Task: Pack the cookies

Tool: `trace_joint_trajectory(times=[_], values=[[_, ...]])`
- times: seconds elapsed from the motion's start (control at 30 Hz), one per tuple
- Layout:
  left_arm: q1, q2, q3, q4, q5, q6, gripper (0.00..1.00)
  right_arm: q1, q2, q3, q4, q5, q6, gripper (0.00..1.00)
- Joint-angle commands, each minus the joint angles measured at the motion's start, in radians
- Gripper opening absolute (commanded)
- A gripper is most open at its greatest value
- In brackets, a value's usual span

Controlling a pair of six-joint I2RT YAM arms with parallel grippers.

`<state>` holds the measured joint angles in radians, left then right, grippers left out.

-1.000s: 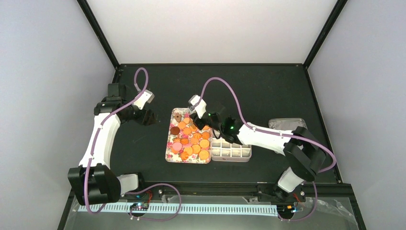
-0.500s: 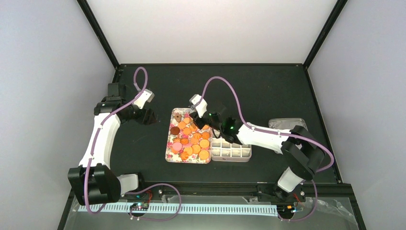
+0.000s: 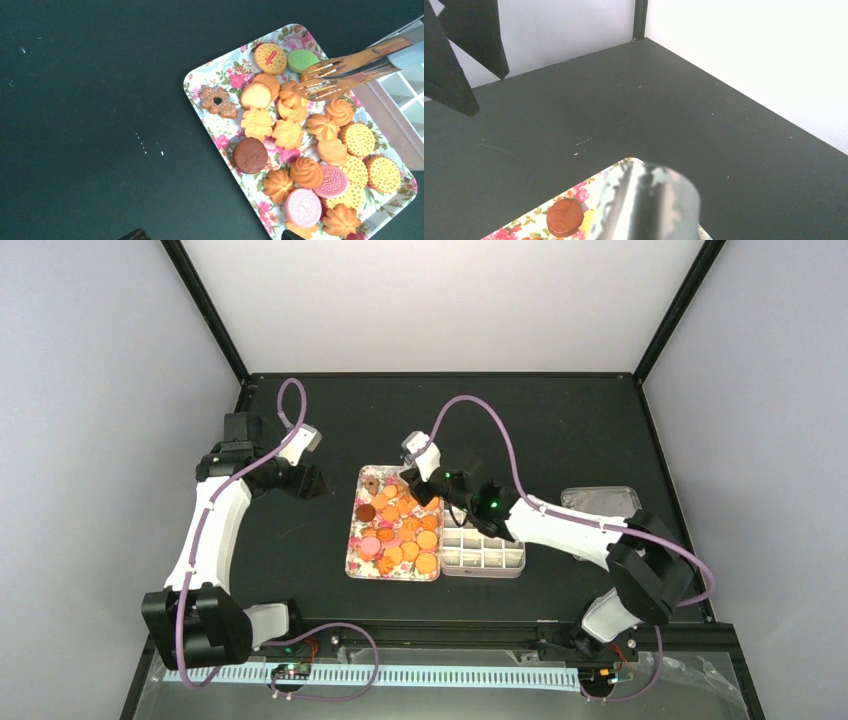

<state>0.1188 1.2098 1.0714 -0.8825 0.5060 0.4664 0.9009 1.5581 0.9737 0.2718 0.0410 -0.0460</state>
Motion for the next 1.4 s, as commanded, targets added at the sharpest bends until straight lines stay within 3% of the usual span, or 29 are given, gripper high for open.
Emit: trace_joint_trajectory(times=[0.0, 0.23, 0.6, 0.9, 1.37], values=[[0.009, -0.020, 0.035, 0.013, 0.033, -0.015, 0.70, -0.008, -0.063, 0.026, -0.002, -0.002, -0.009, 0.01], [0.009, -0.021, 0.044, 0.010, 0.035, -0.017, 0.70, -0.022, -0.075, 0.013, -0.006, -0.020, -0.005, 0.01], [0.009, -0.018, 0.042, 0.005, 0.042, -0.008, 0.70, -0.023, 0.022, 0.014, 0.092, -0.049, 0.054, 0.09], [0.009, -0.016, 0.050, 0.000, 0.051, -0.006, 0.70, -0.023, 0.042, -0.035, 0.141, 0.001, 0.035, 0.30], [0.009, -0.010, 0.050, 0.000, 0.059, -0.003, 0.70, -0.022, 0.042, -0.022, 0.114, 0.023, -0.016, 0.31]])
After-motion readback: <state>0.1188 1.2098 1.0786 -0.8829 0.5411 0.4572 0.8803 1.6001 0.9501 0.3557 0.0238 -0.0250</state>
